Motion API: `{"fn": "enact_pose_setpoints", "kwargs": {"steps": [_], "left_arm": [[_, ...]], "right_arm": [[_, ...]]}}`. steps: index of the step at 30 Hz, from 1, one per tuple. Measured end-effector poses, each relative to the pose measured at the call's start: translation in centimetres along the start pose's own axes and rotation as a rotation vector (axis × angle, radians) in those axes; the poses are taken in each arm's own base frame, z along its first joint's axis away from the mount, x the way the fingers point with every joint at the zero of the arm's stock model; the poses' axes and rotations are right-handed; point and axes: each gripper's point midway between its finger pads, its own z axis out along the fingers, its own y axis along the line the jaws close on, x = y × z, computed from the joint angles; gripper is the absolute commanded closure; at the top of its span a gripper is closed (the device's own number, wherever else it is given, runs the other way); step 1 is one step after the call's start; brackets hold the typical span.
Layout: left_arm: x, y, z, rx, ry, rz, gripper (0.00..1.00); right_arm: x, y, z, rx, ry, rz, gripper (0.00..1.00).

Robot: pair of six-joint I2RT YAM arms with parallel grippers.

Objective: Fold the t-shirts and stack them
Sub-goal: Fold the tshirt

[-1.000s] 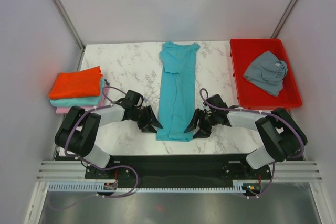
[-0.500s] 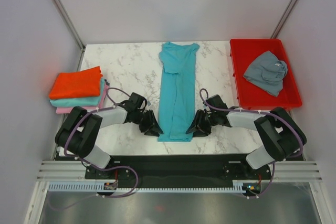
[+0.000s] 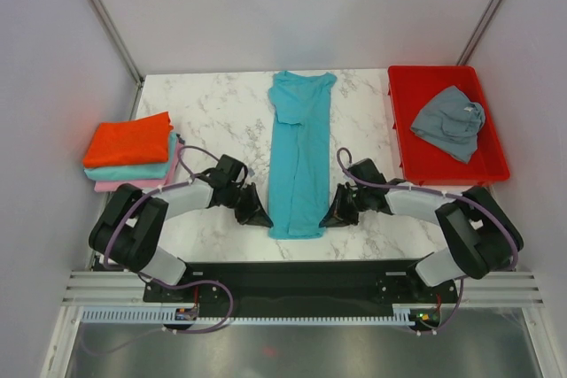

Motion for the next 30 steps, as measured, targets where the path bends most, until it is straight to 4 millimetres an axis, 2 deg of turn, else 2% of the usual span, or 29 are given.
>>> {"fn": "enact_pose_setpoints", "kwargs": {"steps": [4,6,11,17,22,30], "left_arm": [[-0.6,-1.1,-0.5,0.008,-0.006,0.014,0.98],[-1.4,-2.4,-1.0,0.027,-0.025,0.04,0.98],[-4.2,-7.1,-3.3,0.11,-0.112,0.132,0.98],[-8.6,-11.4,-6.6,0.183,-0.231,0.194,0.98],[-13.0,-13.2,-7.5,0.199,-0.292,0.216,0.98],[-18.9,-13.4,-5.3,0.175,-0.302,0.219,0.98]], "right_arm": [[-1.1,1.5,-1.3,-0.022,-0.04,-0.064,1.0],[-2.5,3.1,-2.4,-0.045,-0.085,-0.103,1.0],[-6.8,6.4,-5.4,-0.106,-0.212,-0.169,1.0],[-11.5,7.5,-8.0,-0.125,-0.327,-0.166,1.0],[-15.1,8.2,-8.2,-0.133,-0.377,-0.16,1.0],[-20.2,9.2,-5.6,-0.139,-0.387,-0.173,1.0]]}}
